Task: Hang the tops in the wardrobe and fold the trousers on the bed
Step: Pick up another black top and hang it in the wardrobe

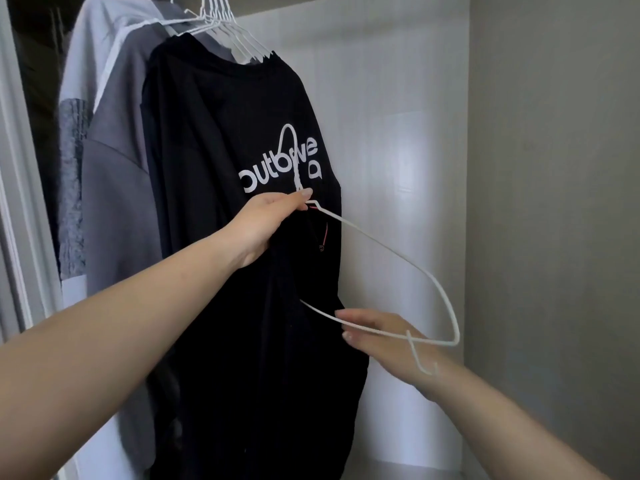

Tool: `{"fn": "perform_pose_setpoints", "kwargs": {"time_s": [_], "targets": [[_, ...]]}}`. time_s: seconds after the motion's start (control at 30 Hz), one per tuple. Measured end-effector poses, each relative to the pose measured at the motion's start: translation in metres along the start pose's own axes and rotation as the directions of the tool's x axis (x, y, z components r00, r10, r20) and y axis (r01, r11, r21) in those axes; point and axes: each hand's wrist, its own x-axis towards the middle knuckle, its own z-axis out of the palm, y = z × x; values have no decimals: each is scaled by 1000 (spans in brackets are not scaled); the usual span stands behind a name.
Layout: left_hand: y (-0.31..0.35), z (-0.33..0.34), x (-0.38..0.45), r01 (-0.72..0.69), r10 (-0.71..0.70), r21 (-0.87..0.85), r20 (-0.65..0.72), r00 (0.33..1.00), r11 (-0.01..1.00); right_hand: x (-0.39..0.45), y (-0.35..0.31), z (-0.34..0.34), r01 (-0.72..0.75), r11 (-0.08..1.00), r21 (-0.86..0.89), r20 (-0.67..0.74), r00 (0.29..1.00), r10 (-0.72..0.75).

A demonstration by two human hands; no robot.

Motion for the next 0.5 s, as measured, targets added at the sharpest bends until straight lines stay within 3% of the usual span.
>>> {"fn": "perform_pose_setpoints", "kwargs": {"time_s": [0.13, 0.27, 0.4, 0.5], "targets": [[-3, 0, 1, 4, -5, -15, -14, 1000, 1000, 18, 10, 25, 81, 905, -418, 121, 992, -33], [-10, -14, 2, -5, 4, -20, -55, 998, 1000, 11, 18, 25, 123, 595, -795, 93, 992, -81], [-27, -37, 4, 0, -2, -8, -136, 991, 1000, -14, 13, 1, 125, 398, -909, 19, 966, -259], [-40, -47, 7, 24, -17, 51, -132, 991, 998, -38, 3, -21, 154, 336, -929, -44, 857, -513]]}}
